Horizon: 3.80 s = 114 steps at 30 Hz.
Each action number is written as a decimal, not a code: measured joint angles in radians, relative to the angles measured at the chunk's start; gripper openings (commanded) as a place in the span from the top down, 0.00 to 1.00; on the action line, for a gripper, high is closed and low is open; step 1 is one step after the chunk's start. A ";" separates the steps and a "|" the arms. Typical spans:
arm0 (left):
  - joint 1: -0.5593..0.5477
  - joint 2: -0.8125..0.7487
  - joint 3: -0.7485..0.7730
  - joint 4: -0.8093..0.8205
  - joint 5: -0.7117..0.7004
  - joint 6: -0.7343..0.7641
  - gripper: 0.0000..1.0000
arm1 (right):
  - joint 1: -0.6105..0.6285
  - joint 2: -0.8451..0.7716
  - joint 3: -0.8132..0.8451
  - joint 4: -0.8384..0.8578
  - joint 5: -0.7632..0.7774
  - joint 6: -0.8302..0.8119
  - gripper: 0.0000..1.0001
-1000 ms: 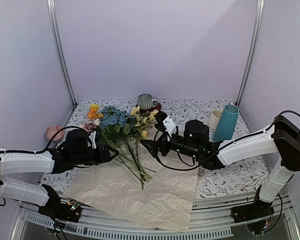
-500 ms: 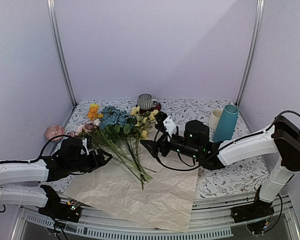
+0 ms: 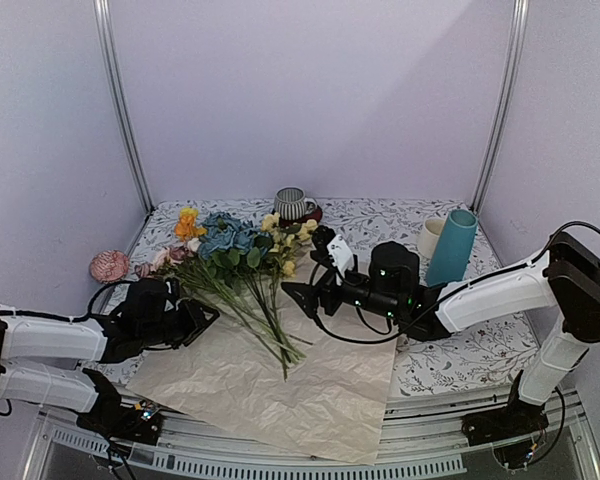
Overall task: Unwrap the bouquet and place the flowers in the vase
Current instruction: Adjust the fake flower with the flattened wrapping paper.
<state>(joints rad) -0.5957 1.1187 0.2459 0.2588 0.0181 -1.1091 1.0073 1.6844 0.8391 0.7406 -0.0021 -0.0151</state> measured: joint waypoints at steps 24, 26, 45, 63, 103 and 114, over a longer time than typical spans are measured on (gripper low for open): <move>0.021 0.140 0.000 0.149 0.005 -0.079 0.51 | 0.000 -0.070 0.010 -0.120 0.038 0.026 0.01; 0.021 0.146 0.000 0.151 0.008 -0.085 0.51 | 0.001 -0.071 0.018 -0.135 0.056 0.027 0.01; 0.021 0.192 0.000 0.217 0.026 -0.151 0.55 | 0.001 -0.071 -0.082 -0.063 0.101 0.035 0.01; 0.020 0.219 -0.008 0.261 0.019 -0.209 0.56 | 0.001 -0.041 -0.082 -0.032 0.146 0.034 0.01; 0.035 0.432 0.087 0.365 0.000 -0.230 0.67 | 0.001 -0.041 -0.114 0.016 0.217 0.037 0.01; 0.042 0.451 0.098 0.383 -0.006 -0.226 0.78 | 0.001 -0.041 -0.114 0.016 0.209 0.036 0.01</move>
<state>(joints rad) -0.5537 1.5696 0.3443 0.6415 0.0124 -1.3354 1.0084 1.6432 0.7250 0.7570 0.2073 0.0212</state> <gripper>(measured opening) 0.257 0.988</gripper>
